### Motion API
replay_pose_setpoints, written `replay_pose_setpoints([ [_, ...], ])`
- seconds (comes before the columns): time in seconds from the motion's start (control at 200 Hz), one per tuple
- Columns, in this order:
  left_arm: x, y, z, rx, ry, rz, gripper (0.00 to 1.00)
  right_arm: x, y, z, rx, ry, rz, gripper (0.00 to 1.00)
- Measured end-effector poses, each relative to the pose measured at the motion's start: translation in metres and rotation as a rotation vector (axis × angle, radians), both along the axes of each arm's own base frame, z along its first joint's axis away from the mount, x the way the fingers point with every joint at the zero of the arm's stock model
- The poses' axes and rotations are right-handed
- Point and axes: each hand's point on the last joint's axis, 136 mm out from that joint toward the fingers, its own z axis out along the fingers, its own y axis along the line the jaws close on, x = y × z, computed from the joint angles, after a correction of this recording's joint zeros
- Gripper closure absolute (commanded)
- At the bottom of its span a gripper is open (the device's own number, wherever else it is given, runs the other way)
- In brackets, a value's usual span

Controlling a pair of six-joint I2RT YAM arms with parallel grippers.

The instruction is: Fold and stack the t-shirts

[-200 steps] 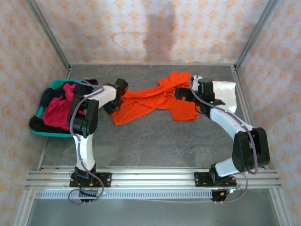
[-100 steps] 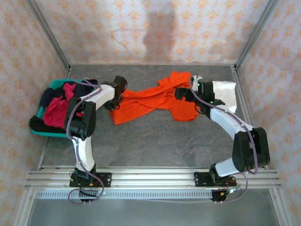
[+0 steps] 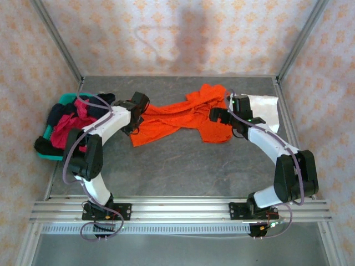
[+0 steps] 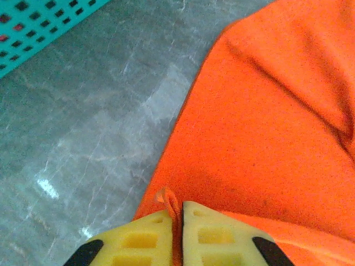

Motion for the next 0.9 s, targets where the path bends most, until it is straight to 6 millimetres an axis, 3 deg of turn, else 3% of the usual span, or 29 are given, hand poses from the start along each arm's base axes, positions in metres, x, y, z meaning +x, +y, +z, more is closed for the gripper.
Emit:
replay_pose_setpoints([
  [0.09, -0.01, -0.008, 0.006, 0.002, -0.01, -0.03, 1.0, -0.004, -0.006, -0.006, -0.012, 0.03, -0.028, 0.0],
  [0.42, -0.068, -0.022, 0.007, -0.012, -0.023, -0.085, 1.0, -0.021, -0.044, -0.032, -0.043, 0.166, -0.169, 0.02],
  [0.61, -0.103, -0.048, 0.002, -0.052, -0.021, -0.153, 1.0, -0.032, -0.055, -0.055, -0.024, 0.276, -0.237, 0.22],
  [0.776, -0.133, -0.058, -0.025, -0.059, 0.054, -0.169, 1.0, -0.043, -0.049, -0.09, 0.003, 0.406, -0.238, 0.38],
  [0.901, -0.147, -0.054, -0.043, -0.047, 0.108, -0.148, 1.0, -0.048, -0.046, -0.108, 0.016, 0.472, -0.246, 0.41],
])
